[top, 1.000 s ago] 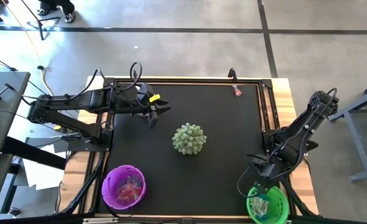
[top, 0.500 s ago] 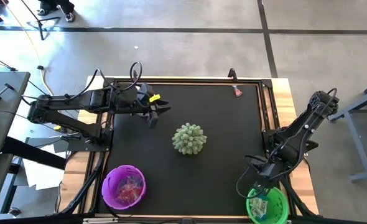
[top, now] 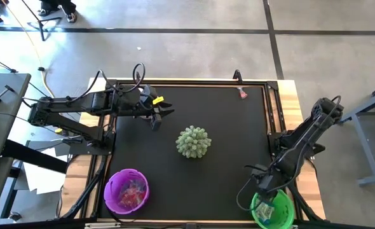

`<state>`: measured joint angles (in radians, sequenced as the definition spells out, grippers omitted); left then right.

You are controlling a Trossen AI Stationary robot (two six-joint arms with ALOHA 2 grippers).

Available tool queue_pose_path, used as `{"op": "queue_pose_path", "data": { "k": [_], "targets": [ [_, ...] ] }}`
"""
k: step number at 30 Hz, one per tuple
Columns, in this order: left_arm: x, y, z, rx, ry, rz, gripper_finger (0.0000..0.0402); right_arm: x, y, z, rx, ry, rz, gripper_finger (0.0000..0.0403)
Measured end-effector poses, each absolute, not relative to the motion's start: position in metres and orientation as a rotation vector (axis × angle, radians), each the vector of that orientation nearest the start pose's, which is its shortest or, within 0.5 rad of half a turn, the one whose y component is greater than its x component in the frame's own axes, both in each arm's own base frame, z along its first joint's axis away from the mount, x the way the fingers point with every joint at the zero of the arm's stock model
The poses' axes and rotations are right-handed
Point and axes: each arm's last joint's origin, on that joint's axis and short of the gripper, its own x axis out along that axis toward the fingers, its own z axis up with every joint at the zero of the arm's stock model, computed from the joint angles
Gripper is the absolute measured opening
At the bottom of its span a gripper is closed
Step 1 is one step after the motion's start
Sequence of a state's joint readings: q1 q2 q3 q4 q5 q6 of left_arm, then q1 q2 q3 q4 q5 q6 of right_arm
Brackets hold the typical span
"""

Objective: Organize candy in baskets
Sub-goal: Adjust the green bucket on the table

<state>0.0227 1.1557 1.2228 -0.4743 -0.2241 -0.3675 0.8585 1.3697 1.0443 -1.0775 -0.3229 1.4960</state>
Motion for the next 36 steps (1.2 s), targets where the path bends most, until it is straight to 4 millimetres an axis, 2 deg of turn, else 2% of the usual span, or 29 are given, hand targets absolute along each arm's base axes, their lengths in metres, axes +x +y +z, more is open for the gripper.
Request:
{"op": "queue_pose_path", "data": {
  "k": [4,9,13,19,27,36],
  "targets": [
    [0.242,0.012,0.383,-0.336,0.354,0.318,0.0113,0.154,0.193,0.232,0.648,1.772,-0.229,0.0133],
    [0.242,0.012,0.383,-0.345,0.352,0.319,0.0113,0.160,0.201,0.225,0.637,1.772,-0.167,0.0122],
    [0.242,0.012,0.383,-0.361,0.350,0.323,0.0113,0.161,0.201,0.225,0.645,1.766,-0.154,0.0087],
    [0.242,0.012,0.383,-0.361,0.350,0.323,0.0113,0.163,0.202,0.226,0.657,1.754,-0.135,0.0011],
    [0.242,0.012,0.383,-0.361,0.350,0.323,0.0113,0.178,0.196,0.227,0.665,1.647,-0.113,0.0012],
    [0.242,0.011,0.383,-0.361,0.351,0.317,0.0113,0.204,0.175,0.227,0.620,1.520,-0.062,0.0011]
  ]
}}
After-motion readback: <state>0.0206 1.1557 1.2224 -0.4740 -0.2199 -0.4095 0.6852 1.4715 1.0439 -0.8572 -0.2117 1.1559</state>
